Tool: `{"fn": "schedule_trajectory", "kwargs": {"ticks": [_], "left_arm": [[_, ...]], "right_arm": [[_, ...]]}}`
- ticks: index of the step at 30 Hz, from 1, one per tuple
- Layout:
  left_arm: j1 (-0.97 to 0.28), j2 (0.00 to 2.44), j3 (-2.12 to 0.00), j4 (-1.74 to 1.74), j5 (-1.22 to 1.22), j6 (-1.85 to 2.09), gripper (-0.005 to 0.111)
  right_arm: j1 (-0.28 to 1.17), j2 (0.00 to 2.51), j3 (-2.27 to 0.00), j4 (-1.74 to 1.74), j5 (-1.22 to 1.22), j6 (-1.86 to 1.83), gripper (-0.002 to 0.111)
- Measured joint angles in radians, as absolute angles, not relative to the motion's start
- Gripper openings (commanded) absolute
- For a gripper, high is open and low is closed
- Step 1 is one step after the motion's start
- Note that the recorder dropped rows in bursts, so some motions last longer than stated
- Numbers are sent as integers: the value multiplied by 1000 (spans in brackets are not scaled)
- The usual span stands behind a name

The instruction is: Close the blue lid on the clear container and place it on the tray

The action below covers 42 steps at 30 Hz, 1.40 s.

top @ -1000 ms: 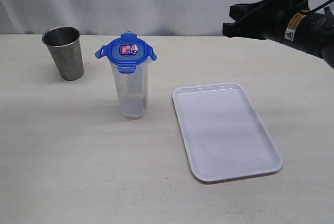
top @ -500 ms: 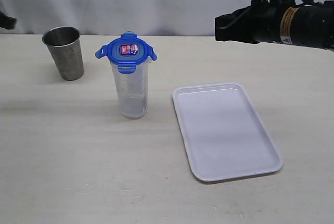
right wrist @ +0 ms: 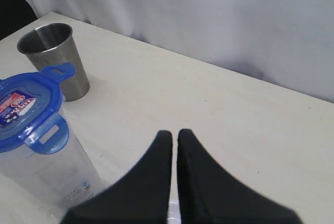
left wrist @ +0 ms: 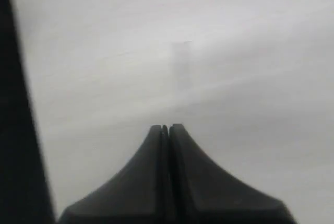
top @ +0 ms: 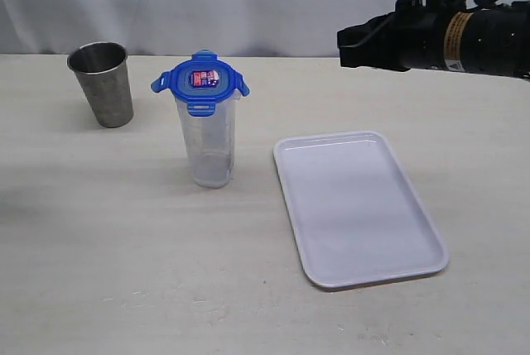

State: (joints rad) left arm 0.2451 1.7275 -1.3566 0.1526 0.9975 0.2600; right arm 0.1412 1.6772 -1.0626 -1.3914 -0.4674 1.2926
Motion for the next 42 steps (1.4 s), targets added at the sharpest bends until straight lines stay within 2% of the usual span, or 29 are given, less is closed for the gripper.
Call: {"fn": "schedule_trajectory", "kwargs": {"ticks": [5,8,11,15,22,24,31,42], "left_arm": [[245,1723,-1354,-374,1010,658,0],[243,1720,-1266,-692,996,918,0],[243,1720,-1177,-861,937,1026,0],[224,1720,-1114,-915,889,1059,0],[28,1720,-1088,-924,762,1086,0],[5,1720,-1084,-928,708,1086,0],[-4,1720,-1057,-1088,599,1196,0],[-4,1722,-1053,-1175,590,1259,0]], "right_arm": [[141,1677,-1063,-1398,-489,1298,4],[141,1677,-1063,-1402,-493,1306,4],[141,1677,-1063,-1397,-493,1312,4],[141,1687,-1091,-1387,-495,1317,4],[143,1775,-1148,-1378,-617,1339,4],[143,1803,-1161,-1378,-636,1345,4],[153,1885,-1213,-1378,-652,1353,4],[249,1953,-1273,-1399,-650,1353,4]]}}
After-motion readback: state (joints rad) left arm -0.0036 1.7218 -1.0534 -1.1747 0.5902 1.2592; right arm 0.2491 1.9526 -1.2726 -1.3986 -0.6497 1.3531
